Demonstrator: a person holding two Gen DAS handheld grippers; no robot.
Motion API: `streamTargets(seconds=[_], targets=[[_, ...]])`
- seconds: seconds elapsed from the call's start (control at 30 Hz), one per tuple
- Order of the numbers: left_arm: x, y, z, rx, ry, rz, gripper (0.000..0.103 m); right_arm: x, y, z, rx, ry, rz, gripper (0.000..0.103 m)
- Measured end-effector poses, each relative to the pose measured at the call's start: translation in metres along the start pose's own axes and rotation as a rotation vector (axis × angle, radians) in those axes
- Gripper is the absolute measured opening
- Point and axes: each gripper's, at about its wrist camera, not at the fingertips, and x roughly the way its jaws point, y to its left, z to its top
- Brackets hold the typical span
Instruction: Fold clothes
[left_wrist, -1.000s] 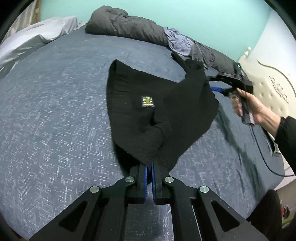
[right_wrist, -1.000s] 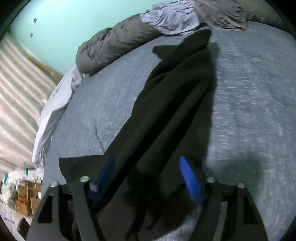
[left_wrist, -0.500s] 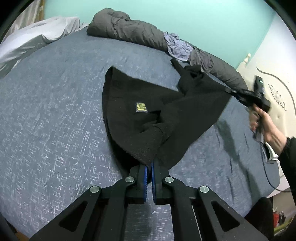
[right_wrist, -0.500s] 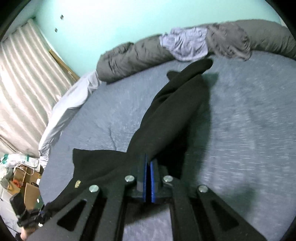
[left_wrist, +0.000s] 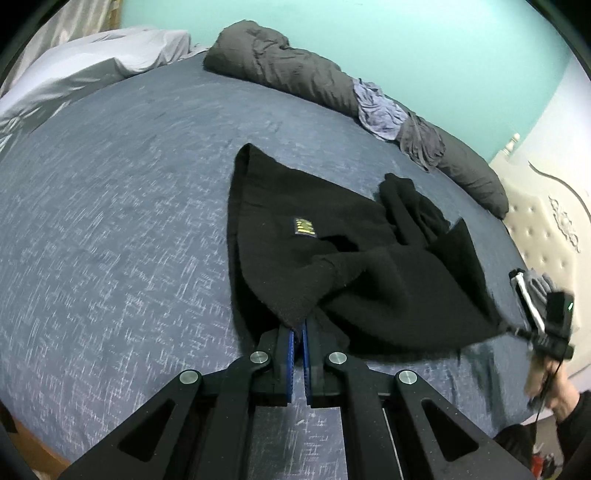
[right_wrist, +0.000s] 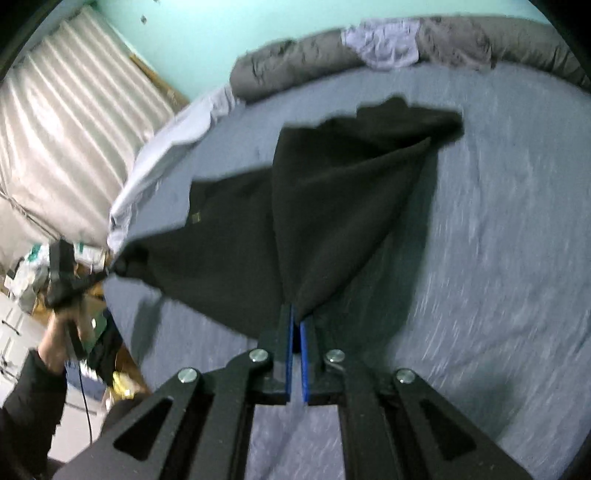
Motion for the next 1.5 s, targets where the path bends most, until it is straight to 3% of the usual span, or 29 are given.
streamTargets(seconds=[0.13, 0.17, 0.2, 0.27, 0.37, 0.47, 0.6, 0.87, 0.93, 1.0, 1.07, 1.3, 1.5], targets=[[-0.005, 0.004, -0.004, 0.002, 0.003, 0.001, 0.004, 0.001, -0.011, 0.004, 0.038, 0.004, -0.007, 0.009], [-0.004, 0.004, -0.005, 0.005, 0.006, -0.001, 0.004, -0.005, -0.015, 0.009, 0.053, -0.018, -0.016, 0.018], [-0.003, 0.005, -0.006, 0.006, 0.009, -0.004, 0.004, -0.011, -0.020, 0.014, 0.073, -0.050, -0.025, 0.037], [0.000, 0.004, -0.009, 0.012, 0.021, -0.010, 0.004, -0.022, -0.034, 0.031, 0.120, -0.122, -0.045, 0.056], [0.003, 0.004, -0.012, 0.027, 0.028, -0.008, 0.004, -0.021, -0.054, 0.059, 0.172, -0.157, -0.078, 0.058], [0.006, 0.006, -0.013, 0.023, 0.030, -0.013, 0.004, 0.000, -0.073, 0.083, 0.212, -0.125, -0.159, 0.063], [0.008, 0.007, -0.014, 0.033, 0.032, -0.018, 0.004, 0.034, -0.099, 0.101, 0.308, -0.108, -0.175, 0.071], [0.013, 0.006, -0.014, 0.061, 0.043, -0.021, 0.004, 0.080, -0.138, 0.123, 0.414, -0.116, -0.155, 0.071], [0.015, 0.006, -0.014, 0.063, 0.045, -0.019, 0.004, 0.085, -0.138, 0.123, 0.405, -0.111, -0.149, 0.066], [0.018, 0.005, -0.014, 0.068, 0.048, -0.010, 0.004, 0.090, -0.135, 0.123, 0.368, -0.094, -0.147, 0.024], [0.019, 0.004, -0.014, 0.067, 0.051, -0.006, 0.004, 0.088, -0.124, 0.120, 0.308, -0.093, -0.153, 0.008], [0.014, -0.002, -0.011, 0.038, 0.044, -0.013, 0.004, 0.014, -0.104, 0.111, 0.230, -0.212, -0.164, 0.006], [0.006, -0.013, -0.007, 0.033, 0.019, -0.023, 0.004, -0.083, -0.083, 0.086, 0.175, -0.345, -0.208, 0.005]])
